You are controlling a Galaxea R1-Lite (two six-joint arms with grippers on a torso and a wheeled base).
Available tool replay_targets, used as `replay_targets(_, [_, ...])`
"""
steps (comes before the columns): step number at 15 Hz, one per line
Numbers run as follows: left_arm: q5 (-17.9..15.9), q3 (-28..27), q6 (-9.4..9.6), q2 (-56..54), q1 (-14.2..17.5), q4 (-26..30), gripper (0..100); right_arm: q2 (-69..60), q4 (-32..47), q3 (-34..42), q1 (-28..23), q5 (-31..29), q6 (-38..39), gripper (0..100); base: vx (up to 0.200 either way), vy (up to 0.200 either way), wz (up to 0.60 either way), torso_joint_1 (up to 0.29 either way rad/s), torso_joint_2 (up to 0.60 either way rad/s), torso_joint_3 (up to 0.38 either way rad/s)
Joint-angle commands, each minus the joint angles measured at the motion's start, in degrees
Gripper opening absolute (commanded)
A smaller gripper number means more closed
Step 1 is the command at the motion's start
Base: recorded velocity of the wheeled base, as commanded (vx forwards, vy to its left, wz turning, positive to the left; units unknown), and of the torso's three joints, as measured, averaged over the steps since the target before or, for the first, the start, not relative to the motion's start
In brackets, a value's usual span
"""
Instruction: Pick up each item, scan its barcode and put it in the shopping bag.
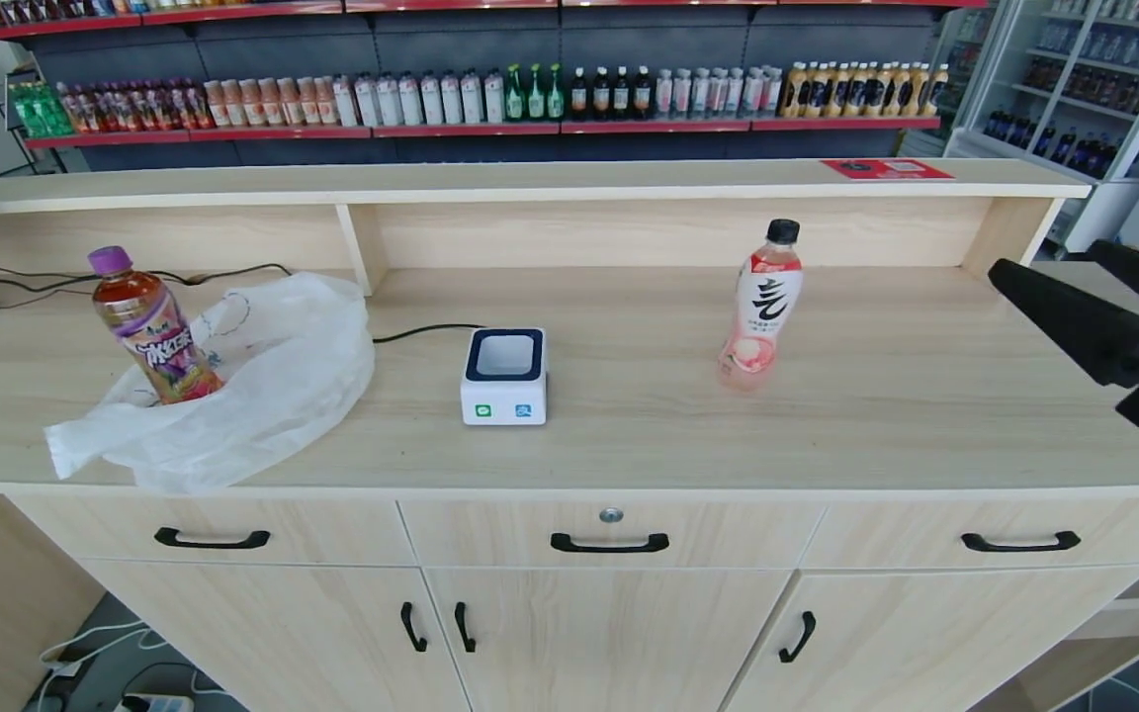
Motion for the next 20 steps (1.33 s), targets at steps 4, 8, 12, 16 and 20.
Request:
replay_targets(4, [0.04,0.0,-0.04,0.0,0.04,-0.02,100,29.32,-18.55,-10.21,-0.27,-1.61,-1.82,100,0.0,0.0,0.0,0.0,0.0,0.0])
replay_targets(8, [0.04,0.0,0.05,0.0,-0.05,-0.02,100,36.79,-18.55,-12.05,1.14,-8.29,-1.65,100,0.0,0.0,0.0,0.0,0.0,0.0])
replay_targets(12, [0.04,0.0,0.05,0.0,0.04,-0.02,100,40.31,-18.55,-14.87,-0.09,-9.78,-0.07,100,0.0,0.05,0.0,-0.001,0.0,0.001])
replay_targets(16, [0.04,0.0,0.05,0.0,-0.05,-0.02,100,41.54,-18.81,-15.48,-1.5,-9.69,1.08,100,0.0,0.1,0.0,0.001,0.0,0.001])
replay_targets(20, [0.04,0.0,0.05,0.0,-0.05,-0.02,100,42.94,-18.72,-17.5,-1.5,-9.69,1.43,100,0.0,0.0,0.0,0.0,0.0,0.0])
